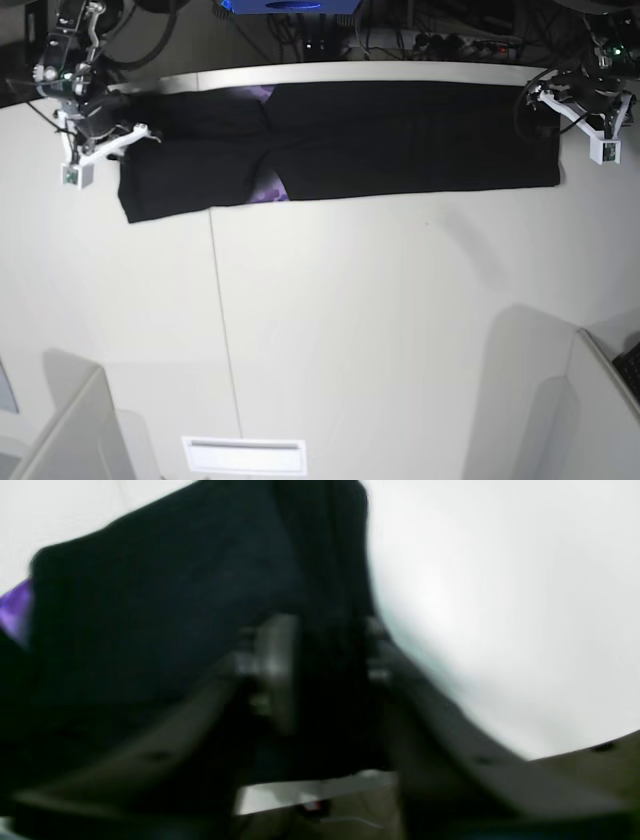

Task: Fold the T-shirt properly
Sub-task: 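Open both grippers and release the folded shirt edge, then grasp the shirt's folded ends with both grippers and pull them outward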

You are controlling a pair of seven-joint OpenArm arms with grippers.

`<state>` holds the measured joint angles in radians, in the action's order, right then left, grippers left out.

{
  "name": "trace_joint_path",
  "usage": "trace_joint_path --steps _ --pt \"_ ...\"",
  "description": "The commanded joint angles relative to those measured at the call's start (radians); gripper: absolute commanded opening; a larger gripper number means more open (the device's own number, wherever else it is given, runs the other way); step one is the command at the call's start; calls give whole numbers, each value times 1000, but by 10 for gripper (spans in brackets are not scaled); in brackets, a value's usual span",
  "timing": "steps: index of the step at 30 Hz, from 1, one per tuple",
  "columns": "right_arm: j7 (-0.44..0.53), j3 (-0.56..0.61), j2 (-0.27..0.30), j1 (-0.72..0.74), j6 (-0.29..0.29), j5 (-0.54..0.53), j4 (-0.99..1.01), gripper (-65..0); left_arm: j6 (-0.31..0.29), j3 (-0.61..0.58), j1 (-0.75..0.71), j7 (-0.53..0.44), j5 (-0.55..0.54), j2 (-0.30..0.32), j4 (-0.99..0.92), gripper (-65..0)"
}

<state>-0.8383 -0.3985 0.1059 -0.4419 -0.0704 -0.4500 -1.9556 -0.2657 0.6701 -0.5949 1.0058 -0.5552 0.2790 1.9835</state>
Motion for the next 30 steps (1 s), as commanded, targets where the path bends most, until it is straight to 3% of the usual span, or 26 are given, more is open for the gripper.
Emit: trace_joint_path --steps 1,2,4,5,13,23,30 --pt "34 -1 4 4 -18 -8 -18 -650 1 4 -3 -14 -4 3 17 -235" --pt "38 -1 -5 5 -41 -8 -14 -650 1 3 0 -14 -4 -7 15 -332" --pt "40 -1 -36 16 -87 -5 0 -650 1 3 26 -14 1 -31 10 -609" --pt "35 -1 -47 25 -104 0 11 -650 1 3 34 -14 1 -42 7 -650" --pt "41 -1 -42 119 -131 1 232 -650 4 -46 108 -14 19 -51 -85 -650" --pt "76 -9 44 312 -125 1 496 -650 6 -240 333 -14 350 -148 -244 -650" --pt "76 -9 82 392 -124 1 557 -650 6 -327 494 -12 426 -179 -415 -650"
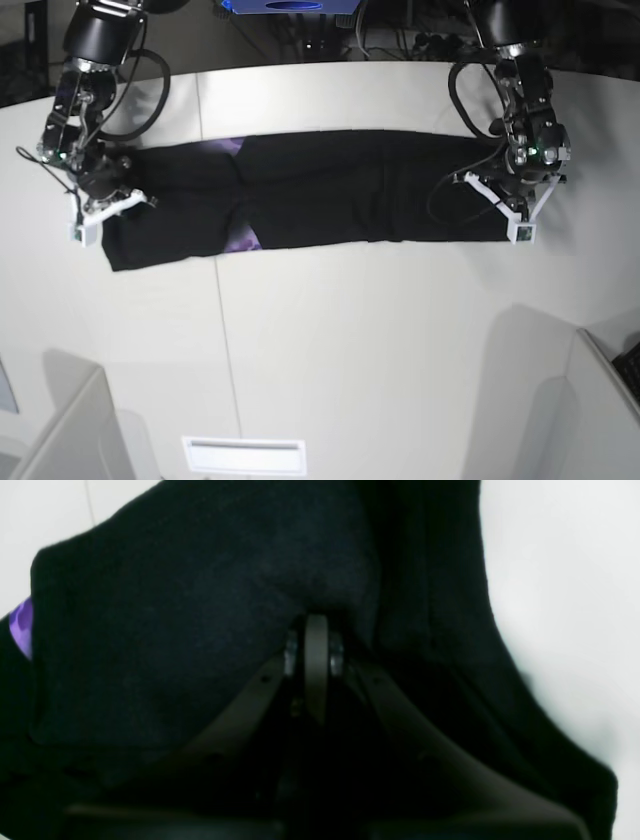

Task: Fold the T-shirt properly
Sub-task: 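Grasp the shirt's folded ends with both grippers and pull them outward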

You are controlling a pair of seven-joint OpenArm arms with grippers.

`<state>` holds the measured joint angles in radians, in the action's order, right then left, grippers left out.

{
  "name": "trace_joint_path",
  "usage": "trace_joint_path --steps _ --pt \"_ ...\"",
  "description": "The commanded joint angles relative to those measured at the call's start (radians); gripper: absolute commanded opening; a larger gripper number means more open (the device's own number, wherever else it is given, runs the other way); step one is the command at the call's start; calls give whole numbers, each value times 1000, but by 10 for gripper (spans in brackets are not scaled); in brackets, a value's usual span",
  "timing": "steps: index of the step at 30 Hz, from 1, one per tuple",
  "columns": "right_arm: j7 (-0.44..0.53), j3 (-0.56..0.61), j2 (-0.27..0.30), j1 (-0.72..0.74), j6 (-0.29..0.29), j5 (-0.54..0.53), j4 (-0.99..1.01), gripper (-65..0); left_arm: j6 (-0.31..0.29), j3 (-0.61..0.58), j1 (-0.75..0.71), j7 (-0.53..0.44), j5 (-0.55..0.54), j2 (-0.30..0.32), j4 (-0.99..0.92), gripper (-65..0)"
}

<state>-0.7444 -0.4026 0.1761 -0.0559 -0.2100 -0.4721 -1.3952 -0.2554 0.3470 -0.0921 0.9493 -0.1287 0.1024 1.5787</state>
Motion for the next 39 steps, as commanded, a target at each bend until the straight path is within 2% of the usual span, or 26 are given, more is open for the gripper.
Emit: trace_joint_path --steps 1,4,8,14,17,21,23,25,26,27,31,33,39 --pt "-17 -5 12 9 22 23 -6 -650 -5 -9 9 44 -1 -2 -22 -650" --pt "-20 -5 12 11 60 23 -20 -650 -5 -7 38 49 -4 -2 -13 -650" --pt "-22 -5 9 -12 62 23 -86 -650 -5 2 36 55 -6 4 113 -650" --pt "-17 -6 -22 -49 62 16 -246 -650 -9 4 39 178 -9 6 377 -650" --pt "-17 1 -36 -81 62 16 -365 -650 -9 8 30 201 -9 6 415 -650" --pt "-23 1 -60 -120 62 17 -479 -650 -12 131 -5 199 -38 3 415 -650" --pt "-23 3 -60 -135 62 17 -502 -650 -43 225 -15 199 -136 9 414 -650" --pt "-23 3 -62 -141 62 16 -502 -650 -109 347 -39 199 -263 33 404 -650" --pt "-23 3 -62 -141 62 16 -502 -650 -135 387 -45 199 -311 46 391 -597" --pt "-23 3 -62 -143 62 16 -502 -650 -152 415 -56 199 -357 61 372 -508" --pt "-23 4 -68 -154 62 16 -502 -650 -158 439 -100 198 -444 115 325 -132" --pt "-23 4 -82 -154 62 17 -502 -650 -158 444 -114 198 -478 119 312 0" --pt "-23 6 -95 -169 62 17 -502 -650 -158 439 -97 196 -483 132 216 0"
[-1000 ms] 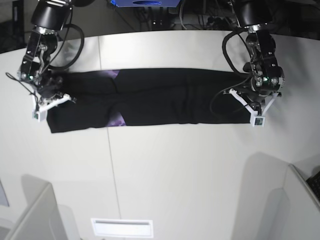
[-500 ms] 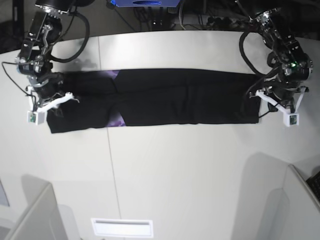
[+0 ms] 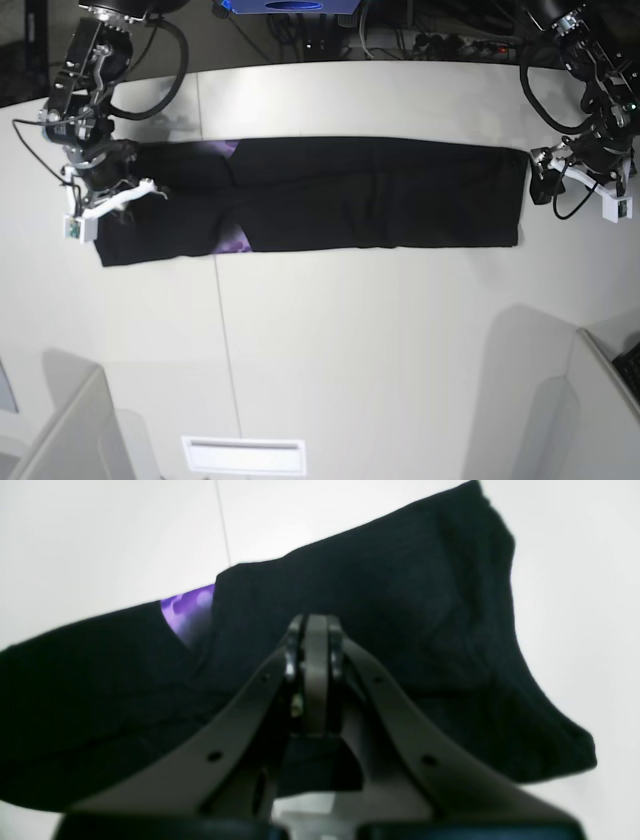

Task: Fold the T-shirt properly
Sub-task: 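Grasp the shirt's folded ends with both grippers and pull them outward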

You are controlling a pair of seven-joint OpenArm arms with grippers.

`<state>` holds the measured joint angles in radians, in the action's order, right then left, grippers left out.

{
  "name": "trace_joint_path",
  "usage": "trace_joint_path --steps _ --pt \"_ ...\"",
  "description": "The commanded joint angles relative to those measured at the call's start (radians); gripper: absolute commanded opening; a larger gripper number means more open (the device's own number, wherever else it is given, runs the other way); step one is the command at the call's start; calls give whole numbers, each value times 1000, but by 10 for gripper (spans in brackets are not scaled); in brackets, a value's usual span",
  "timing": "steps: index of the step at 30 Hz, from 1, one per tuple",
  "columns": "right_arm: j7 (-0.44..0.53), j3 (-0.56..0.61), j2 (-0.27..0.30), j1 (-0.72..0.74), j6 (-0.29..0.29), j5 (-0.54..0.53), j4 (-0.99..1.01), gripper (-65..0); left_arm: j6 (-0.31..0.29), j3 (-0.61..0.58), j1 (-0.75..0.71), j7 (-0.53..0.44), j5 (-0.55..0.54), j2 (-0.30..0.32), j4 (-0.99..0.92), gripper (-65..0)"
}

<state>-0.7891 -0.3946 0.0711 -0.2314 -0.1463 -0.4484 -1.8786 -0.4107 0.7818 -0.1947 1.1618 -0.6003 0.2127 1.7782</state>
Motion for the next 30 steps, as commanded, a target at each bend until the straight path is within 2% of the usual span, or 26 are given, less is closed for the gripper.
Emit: trace_joint_path --steps 1,4,9,12,17,18,19,25,26,30 --pt "21 -2 9 5 -2 -7 -19 -650 -4 -5 22 -16 -16 26 -13 0" --pt "21 -2 9 -6 -2 -7 -19 -650 -4 -75 53 -30 -10 44 -79 0" --pt "21 -2 8 -23 -2 -7 -20 -650 -3 -219 57 -197 -10 54 -217 0" --pt "21 -2 8 -35 -2 -7 -22 -650 -1 -269 59 -211 -10 54 -288 0" --pt "21 -4 8 -46 -2 -7 -22 -650 -1 -284 57 -225 -10 49 -335 0" --pt "23 -4 8 -50 -2 -8 -22 -650 -1 -284 57 -225 -10 47 -335 -41" --pt "23 -4 8 -50 -2 -8 -22 -650 -1 -284 54 -224 -10 46 -334 -115" --pt "21 -4 8 -62 -2 -8 -22 -650 -1 -275 50 -224 -8 52 -338 -632" --pt "21 -4 8 -66 -2 -8 -23 -650 -1 -272 50 -224 -8 55 -338 -650" --pt "21 -4 8 -78 -3 -8 -23 -650 0 -246 48 -225 -8 107 -337 -650"
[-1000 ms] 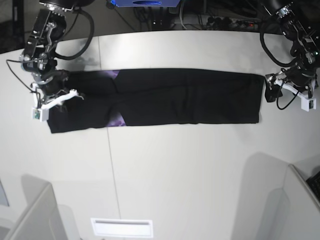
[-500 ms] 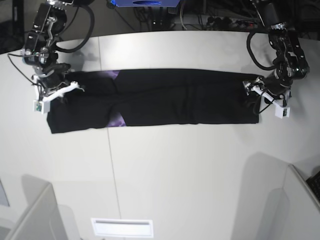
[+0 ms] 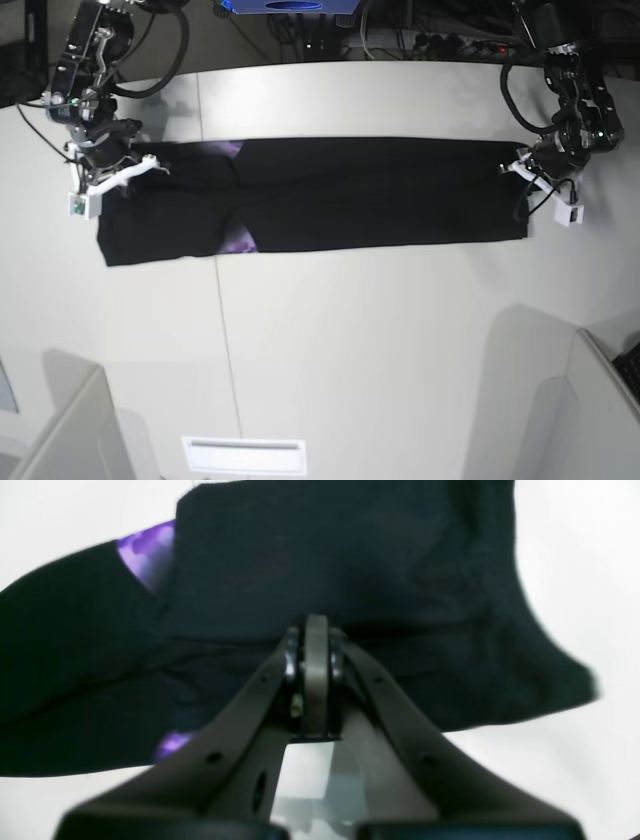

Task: Fold the T-shirt properly

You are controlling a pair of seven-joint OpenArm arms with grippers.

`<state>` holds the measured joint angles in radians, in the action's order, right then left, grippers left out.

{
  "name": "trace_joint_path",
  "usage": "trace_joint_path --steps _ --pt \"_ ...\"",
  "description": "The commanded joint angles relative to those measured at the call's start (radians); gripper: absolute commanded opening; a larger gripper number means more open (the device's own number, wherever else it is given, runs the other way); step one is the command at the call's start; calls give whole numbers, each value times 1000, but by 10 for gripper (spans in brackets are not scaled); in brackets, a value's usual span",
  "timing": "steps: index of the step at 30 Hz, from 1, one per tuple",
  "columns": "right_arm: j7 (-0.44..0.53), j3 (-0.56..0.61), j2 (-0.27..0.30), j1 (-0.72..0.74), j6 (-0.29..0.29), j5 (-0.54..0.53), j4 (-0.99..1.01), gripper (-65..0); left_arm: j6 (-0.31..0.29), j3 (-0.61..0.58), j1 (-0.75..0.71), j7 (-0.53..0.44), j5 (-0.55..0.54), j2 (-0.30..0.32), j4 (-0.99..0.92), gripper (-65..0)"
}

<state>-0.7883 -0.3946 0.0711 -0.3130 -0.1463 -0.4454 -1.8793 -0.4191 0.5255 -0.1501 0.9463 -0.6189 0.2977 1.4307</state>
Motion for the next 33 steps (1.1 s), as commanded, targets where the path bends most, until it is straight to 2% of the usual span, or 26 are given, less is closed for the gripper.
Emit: trace_joint_path --steps 1,6,11,15,21,25,30,33 --pt "22 -4 8 -4 -3 -13 -22 -650 9 29 4 -10 11 31 15 -650" --pt "22 -5 6 -8 -3 -14 -24 -650 9 124 -4 -8 11 51 80 -650" --pt "20 -13 2 -13 -3 -111 -22 -650 9 124 -79 -6 11 48 238 -650" --pt "20 -10 2 -13 -3 -134 -22 -650 10 120 -136 -3 11 39 356 -650" --pt "20 -7 -3 -10 -3 -135 -21 -650 15 -9 -194 -2 11 14 496 -650" --pt "20 -7 -4 -12 -3 -135 -19 -650 88 -100 -193 -2 11 -10 513 -650" --pt "20 -10 -4 -15 -3 -135 -18 -650 108 -221 -168 -3 11 -42 513 -650" --pt "20 -13 -4 -15 -3 -134 -16 -650 153 -313 -144 -2 11 -62 508 -650"
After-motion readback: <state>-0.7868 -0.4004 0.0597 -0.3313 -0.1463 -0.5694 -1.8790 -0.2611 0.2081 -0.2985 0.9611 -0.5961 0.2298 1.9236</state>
